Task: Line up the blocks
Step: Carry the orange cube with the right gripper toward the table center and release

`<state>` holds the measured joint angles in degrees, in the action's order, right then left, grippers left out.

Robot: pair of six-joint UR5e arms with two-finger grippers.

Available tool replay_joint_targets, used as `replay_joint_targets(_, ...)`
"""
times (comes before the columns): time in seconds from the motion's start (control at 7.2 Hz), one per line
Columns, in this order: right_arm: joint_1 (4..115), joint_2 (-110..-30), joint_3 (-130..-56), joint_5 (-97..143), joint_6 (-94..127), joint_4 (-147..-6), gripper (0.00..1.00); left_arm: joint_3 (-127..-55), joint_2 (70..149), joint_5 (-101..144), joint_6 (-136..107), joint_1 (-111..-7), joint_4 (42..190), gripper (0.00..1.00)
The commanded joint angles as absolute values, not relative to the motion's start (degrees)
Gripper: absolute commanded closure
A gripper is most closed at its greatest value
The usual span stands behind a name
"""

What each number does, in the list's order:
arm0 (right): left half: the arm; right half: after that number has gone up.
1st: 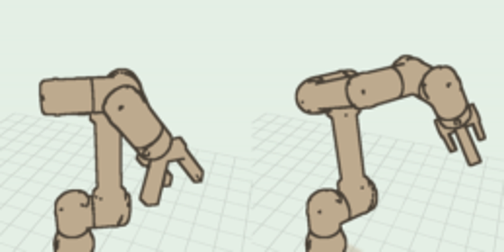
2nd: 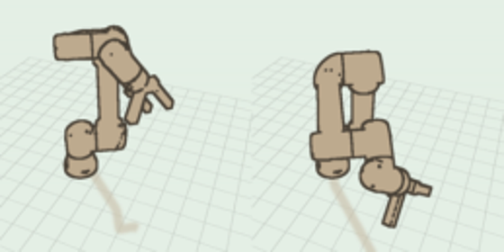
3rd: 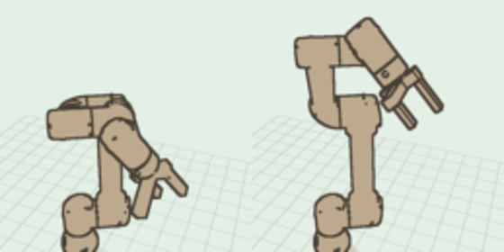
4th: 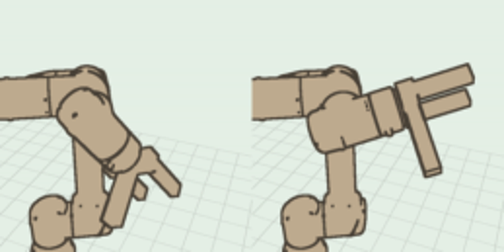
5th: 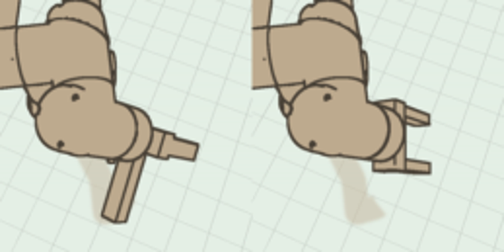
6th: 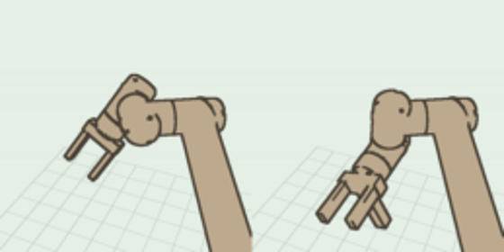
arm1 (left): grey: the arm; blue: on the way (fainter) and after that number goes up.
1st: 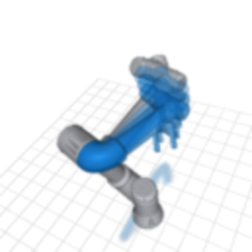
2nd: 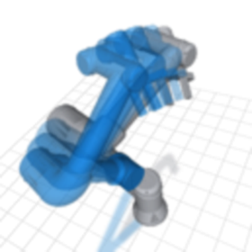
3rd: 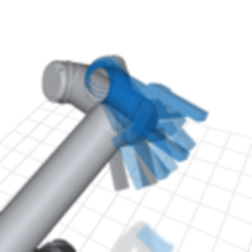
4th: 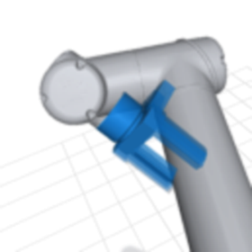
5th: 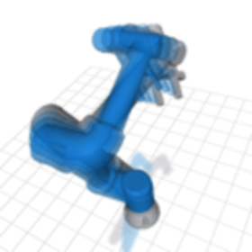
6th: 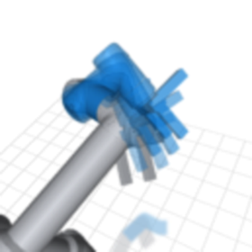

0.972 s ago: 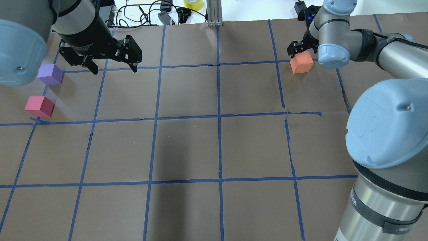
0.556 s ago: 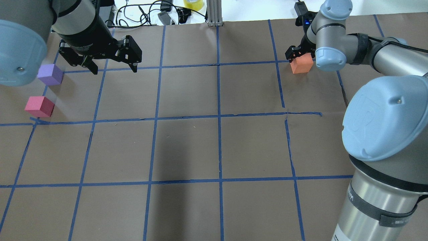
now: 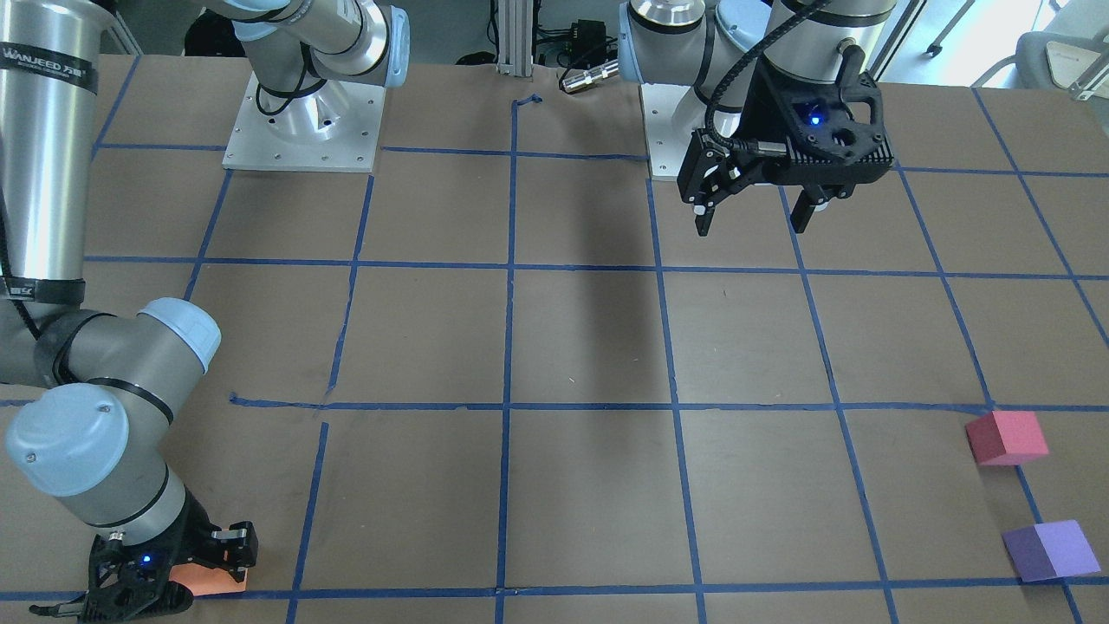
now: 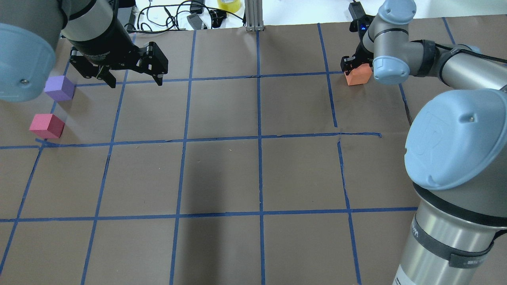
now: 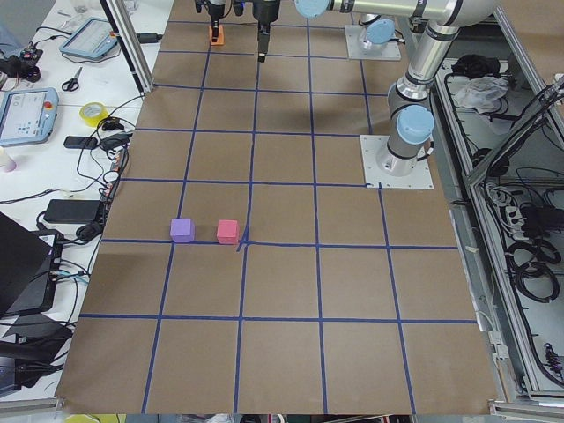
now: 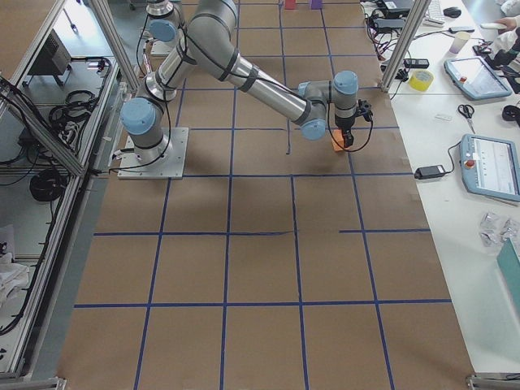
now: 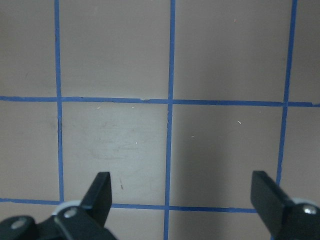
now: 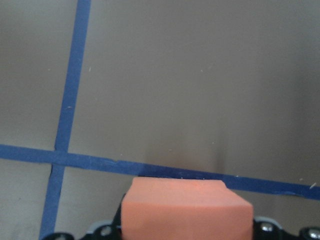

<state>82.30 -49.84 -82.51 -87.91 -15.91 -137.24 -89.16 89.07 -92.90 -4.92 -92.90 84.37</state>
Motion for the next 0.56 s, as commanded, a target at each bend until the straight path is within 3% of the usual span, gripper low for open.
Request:
replay_joint_targets(0.0,84.01,-52.11,-81.31,-87.98,-15.04,-136.76,1.00,-89.12,89.12,-92.90,-4.92,-92.90,84.37,0.00)
replay_joint_targets(0.42,94.18,-52.91,-79.73,-88.68,-1.62,-135.26,1.00,-89.12,89.12,-92.90,-4.92,-92.90,84.37,0.00)
